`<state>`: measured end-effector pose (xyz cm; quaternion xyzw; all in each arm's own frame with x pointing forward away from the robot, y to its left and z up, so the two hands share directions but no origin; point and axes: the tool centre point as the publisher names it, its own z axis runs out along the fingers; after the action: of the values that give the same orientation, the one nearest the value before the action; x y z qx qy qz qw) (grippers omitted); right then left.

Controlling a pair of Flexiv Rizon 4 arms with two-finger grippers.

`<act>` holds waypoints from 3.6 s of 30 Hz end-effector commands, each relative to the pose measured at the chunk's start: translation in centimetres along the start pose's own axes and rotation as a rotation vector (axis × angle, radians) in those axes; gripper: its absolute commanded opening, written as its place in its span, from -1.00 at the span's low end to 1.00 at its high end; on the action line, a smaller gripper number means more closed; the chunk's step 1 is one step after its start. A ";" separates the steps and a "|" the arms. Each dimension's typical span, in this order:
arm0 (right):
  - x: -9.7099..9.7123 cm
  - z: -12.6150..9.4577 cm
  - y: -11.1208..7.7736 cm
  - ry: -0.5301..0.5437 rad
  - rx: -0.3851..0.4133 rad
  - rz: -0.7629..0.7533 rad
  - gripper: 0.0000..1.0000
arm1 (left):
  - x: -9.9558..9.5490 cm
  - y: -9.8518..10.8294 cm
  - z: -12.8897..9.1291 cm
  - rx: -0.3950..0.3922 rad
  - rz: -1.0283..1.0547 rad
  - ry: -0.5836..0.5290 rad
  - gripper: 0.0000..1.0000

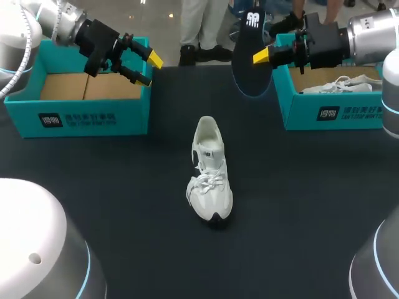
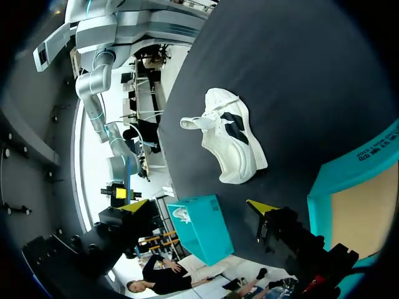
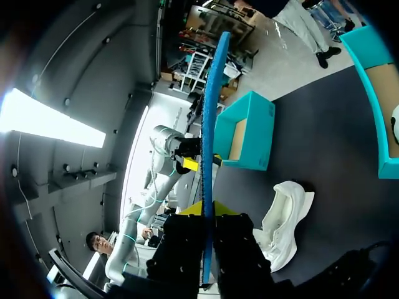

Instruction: Take the shoe out of the shoebox, open the shoe tongue, remove and reinsert the insole, then place the shoe into the shoebox

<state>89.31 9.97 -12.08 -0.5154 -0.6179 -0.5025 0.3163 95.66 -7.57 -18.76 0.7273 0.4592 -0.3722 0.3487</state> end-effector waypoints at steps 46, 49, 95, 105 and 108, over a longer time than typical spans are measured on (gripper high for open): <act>-3.7 3.7 5.3 -0.010 -0.041 -0.402 -1.00 | -0.2 -0.5 0.1 -0.018 0.001 0.006 1.00; -4.4 4.5 5.4 -0.008 -0.046 -0.412 -1.00 | -0.2 -0.5 0.1 -0.018 0.001 0.006 1.00; -10.2 11.0 2.2 -0.003 -0.019 -0.550 -1.00 | -0.2 -0.5 0.1 -0.018 0.001 0.006 1.00; -10.6 11.5 0.8 -0.006 -0.020 -0.515 -1.00 | -0.2 -0.5 0.1 -0.018 0.001 0.006 1.00; -10.6 11.5 0.8 -0.006 -0.020 -0.515 -1.00 | -0.2 -0.5 0.1 -0.018 0.001 0.006 1.00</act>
<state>94.40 17.34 -24.82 -0.3446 -0.7243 -0.5719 0.1718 95.12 -7.59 -18.74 0.7245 0.4632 -0.3670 0.3547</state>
